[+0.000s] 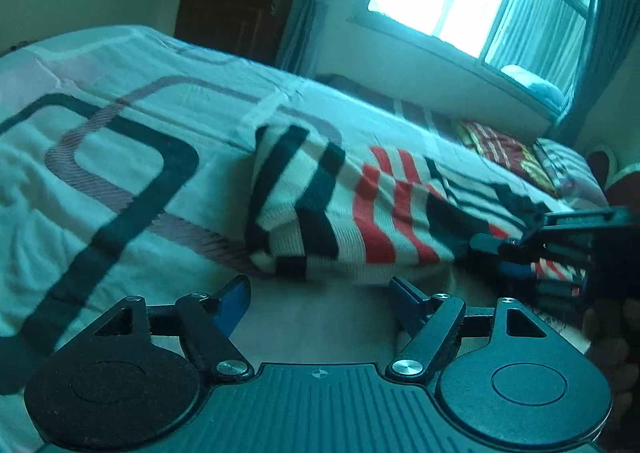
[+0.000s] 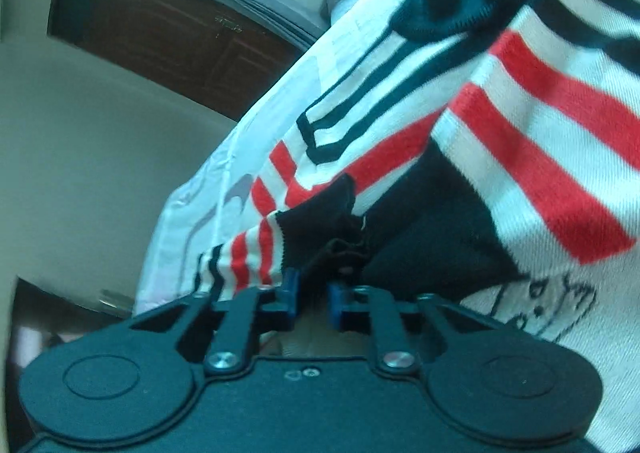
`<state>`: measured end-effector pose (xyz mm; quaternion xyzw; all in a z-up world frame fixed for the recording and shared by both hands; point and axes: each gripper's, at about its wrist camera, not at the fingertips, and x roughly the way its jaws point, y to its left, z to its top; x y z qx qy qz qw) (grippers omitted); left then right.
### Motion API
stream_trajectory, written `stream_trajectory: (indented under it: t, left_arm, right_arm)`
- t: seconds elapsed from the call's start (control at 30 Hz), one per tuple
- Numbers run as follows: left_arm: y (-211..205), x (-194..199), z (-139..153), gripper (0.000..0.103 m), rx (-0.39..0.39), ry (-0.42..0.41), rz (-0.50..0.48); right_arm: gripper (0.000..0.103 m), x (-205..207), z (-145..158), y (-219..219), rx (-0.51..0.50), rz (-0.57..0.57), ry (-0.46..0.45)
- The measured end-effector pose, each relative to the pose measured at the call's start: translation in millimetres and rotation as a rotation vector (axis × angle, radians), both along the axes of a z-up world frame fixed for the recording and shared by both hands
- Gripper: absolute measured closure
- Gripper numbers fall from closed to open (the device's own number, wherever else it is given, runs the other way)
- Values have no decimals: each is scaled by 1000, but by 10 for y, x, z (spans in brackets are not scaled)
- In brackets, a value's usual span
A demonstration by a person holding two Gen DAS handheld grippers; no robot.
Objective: Fold small clothes
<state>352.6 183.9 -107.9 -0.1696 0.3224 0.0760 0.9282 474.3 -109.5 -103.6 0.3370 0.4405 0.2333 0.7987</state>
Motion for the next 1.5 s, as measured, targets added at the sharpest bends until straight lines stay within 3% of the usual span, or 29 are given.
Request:
stream_trajectory:
  t: [0.2, 0.43, 0.57, 0.63, 0.67, 0.73, 0.77, 0.87, 0.93, 1.03, 1.07, 1.13, 1.3, 1.5]
  left_arm:
    - [-143, 185, 26, 27, -17, -17, -45]
    - [-446, 472, -15, 27, 73, 6, -147]
    - [-531, 497, -40, 27, 116, 8, -164]
    - [-538, 509, -26, 28, 118, 10, -162]
    - [-541, 512, -13, 34, 118, 8, -164]
    - [-541, 531, 19, 53, 95, 1, -177]
    - [-536, 536, 29, 55, 88, -5, -176]
    - [-579, 549, 41, 56, 113, 0, -180]
    - [-592, 559, 32, 56, 116, 8, -183]
    - [-580, 598, 27, 56, 120, 19, -187]
    - [-564, 617, 29, 56, 114, 21, -186]
    - [-534, 629, 24, 56, 90, 29, -181]
    - [-454, 641, 6, 56, 44, 29, -159]
    - [-469, 634, -10, 56, 55, 36, -165]
  right_arm:
    - [98, -257, 565, -90, -180, 25, -318]
    - [98, -414, 972, -734, -265, -95, -446]
    - [98, -496, 942, -1187, -346, -181, -441]
    - [98, -505, 828, -1425, -375, -217, -397]
    - [98, -490, 752, -1531, -378, -230, -362]
    - [98, -446, 585, -1692, -362, -239, -297]
    - [98, -434, 524, -1734, -357, -239, -277]
    - [93, -399, 365, -1833, -281, -236, -203]
    - [75, -384, 296, -1933, -234, -258, -176]
    - [73, -374, 154, -2020, -146, -284, -122]
    - [73, -360, 128, -2050, -121, -290, -111]
    - [98, -360, 111, -2069, -94, -283, -121]
    - [98, -543, 367, -1983, -197, -233, -273]
    - [98, -632, 247, -2020, -251, -235, -242]
